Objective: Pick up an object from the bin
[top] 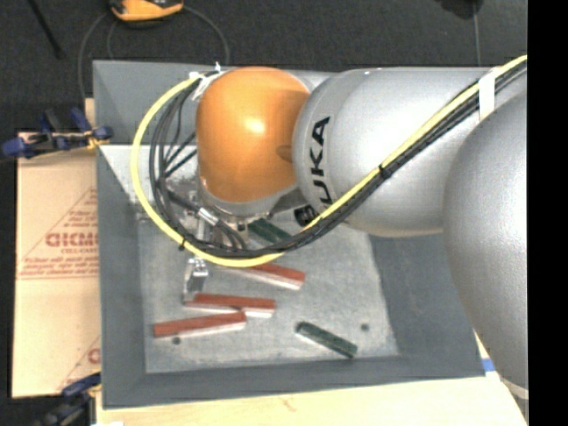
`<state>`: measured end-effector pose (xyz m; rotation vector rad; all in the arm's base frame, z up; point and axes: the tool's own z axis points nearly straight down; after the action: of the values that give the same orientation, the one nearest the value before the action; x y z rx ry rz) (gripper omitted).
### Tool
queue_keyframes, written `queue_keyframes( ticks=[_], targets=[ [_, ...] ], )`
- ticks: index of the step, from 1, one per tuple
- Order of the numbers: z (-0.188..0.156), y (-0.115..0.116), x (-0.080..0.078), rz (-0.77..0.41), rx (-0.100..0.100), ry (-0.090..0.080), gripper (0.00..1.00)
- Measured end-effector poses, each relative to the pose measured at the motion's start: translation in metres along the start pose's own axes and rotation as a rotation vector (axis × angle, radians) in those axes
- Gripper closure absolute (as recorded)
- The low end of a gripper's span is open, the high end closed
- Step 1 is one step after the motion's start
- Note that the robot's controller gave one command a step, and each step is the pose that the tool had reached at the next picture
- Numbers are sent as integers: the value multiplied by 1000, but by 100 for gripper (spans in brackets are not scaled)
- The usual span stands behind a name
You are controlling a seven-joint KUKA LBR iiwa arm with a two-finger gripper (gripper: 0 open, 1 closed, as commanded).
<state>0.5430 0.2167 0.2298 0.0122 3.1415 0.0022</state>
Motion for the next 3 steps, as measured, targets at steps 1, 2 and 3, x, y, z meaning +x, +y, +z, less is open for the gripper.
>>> queue_keyframes(
  ticks=[1, 2, 3],
  targets=[
    [0, 0, 0, 0, 0, 0, 0],
    [53, -3, -1, 16, -3, -8, 0],
    [151, -25, 25, -228, -3, -8, 100]
  ],
)
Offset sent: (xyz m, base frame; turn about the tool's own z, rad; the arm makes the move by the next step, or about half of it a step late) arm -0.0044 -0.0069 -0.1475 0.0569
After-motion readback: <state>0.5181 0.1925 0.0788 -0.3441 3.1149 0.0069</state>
